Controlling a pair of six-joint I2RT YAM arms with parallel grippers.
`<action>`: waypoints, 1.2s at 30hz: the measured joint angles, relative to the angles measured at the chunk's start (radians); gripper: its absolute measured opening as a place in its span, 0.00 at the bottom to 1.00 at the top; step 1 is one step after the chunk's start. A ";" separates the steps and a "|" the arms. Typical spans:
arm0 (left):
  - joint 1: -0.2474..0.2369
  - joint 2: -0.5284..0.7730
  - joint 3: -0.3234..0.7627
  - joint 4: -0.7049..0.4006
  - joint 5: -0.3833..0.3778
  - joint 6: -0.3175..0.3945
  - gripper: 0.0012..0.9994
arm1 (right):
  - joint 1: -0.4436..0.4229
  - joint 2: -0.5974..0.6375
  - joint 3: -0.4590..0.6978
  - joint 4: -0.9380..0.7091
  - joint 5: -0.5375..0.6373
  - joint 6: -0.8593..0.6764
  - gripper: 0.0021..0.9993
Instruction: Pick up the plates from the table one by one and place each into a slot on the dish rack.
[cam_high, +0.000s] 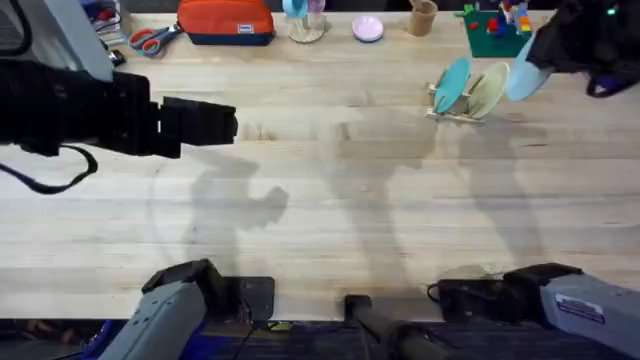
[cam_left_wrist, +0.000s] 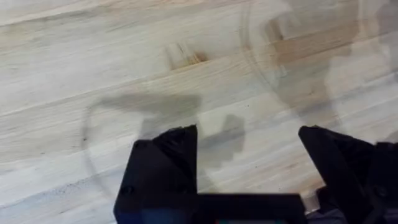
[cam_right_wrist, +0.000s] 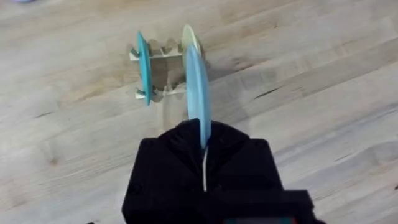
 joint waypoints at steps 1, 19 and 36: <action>0.000 0.000 0.000 0.000 0.000 0.000 0.99 | 0.000 0.010 0.000 0.000 -0.003 0.000 0.03; 0.000 0.000 0.000 0.000 0.000 0.000 0.99 | 0.000 0.072 0.000 0.003 -0.012 -0.005 0.03; 0.000 0.000 0.000 0.000 0.000 0.000 0.99 | -0.003 0.072 0.000 0.070 -0.014 -0.077 0.03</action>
